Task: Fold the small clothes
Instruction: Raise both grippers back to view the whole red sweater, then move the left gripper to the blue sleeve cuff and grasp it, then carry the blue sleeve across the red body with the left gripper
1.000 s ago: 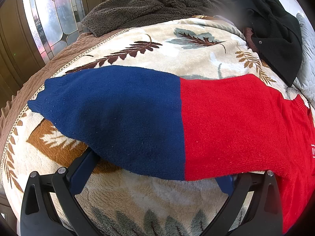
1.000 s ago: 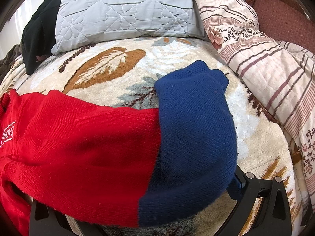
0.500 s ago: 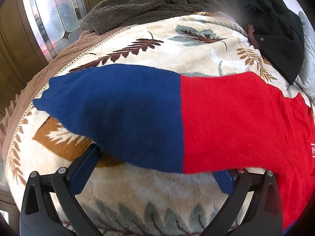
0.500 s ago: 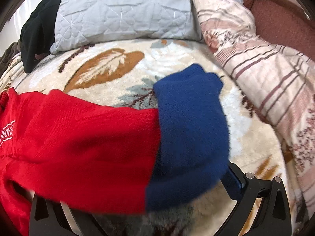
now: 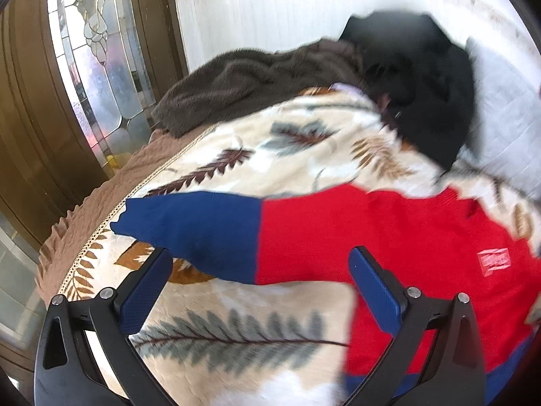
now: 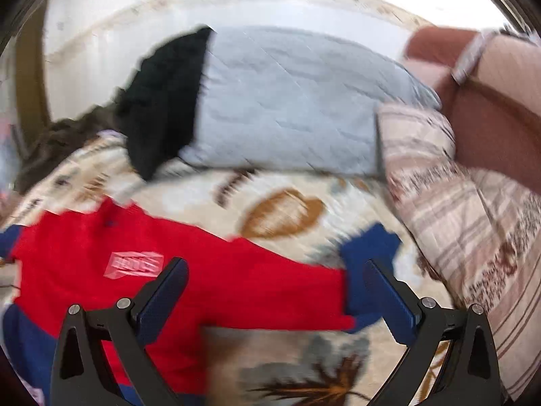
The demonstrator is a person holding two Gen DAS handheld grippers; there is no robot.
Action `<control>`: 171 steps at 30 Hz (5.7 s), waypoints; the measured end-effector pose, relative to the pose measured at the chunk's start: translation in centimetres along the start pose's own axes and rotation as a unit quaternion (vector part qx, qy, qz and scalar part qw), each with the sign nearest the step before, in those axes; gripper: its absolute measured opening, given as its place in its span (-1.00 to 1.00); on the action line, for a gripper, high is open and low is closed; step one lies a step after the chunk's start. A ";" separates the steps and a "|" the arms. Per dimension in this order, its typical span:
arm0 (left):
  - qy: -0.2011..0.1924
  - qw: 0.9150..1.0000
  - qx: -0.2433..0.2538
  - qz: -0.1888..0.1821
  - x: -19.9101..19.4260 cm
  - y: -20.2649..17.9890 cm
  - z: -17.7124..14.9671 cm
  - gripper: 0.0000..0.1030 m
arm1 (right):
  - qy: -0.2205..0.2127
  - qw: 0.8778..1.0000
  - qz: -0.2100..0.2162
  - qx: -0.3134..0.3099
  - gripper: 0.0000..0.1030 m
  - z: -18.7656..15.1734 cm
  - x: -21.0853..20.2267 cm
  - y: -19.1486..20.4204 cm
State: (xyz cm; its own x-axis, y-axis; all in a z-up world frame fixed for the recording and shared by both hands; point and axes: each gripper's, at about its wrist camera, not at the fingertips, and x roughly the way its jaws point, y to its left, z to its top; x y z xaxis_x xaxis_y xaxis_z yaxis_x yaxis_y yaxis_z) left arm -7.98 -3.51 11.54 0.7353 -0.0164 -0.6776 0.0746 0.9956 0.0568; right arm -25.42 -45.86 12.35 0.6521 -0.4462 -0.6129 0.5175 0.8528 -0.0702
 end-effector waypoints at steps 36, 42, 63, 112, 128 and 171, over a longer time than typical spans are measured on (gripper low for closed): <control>-0.035 0.995 0.074 0.056 -5.2 -1.8 -0.8 1.00 | -0.010 0.983 0.149 -0.105 1.00 0.6 -5.9 19.1; -0.045 0.994 0.073 0.072 -5.0 -0.6 -0.6 1.00 | -0.007 0.980 0.160 -0.118 1.00 0.8 -5.6 21.3; 0.108 0.994 -0.027 -0.002 2.6 7.1 -1.0 1.00 | 0.014 0.941 0.251 -0.225 1.00 0.2 -3.8 35.7; 0.178 0.973 -0.146 0.034 18.5 19.2 1.6 0.68 | 0.122 0.881 0.279 -0.363 0.57 -5.8 7.2 56.2; 0.092 0.974 -0.148 -0.147 11.3 14.3 7.2 -0.85 | 0.119 0.894 0.349 -0.254 -0.76 -2.6 6.0 52.2; 0.163 0.913 0.133 -0.349 0.8 -23.9 -0.1 0.13 | 0.150 0.957 0.141 0.206 0.12 -3.3 10.6 4.9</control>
State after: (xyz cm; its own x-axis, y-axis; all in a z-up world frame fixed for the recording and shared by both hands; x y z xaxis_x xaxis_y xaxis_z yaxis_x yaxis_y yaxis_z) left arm -9.26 -27.27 9.52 0.2108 -0.5670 -0.7963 0.6407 0.6953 -0.3255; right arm -17.77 -45.50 2.86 0.6412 -0.0635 -0.7647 0.5600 0.7201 0.4097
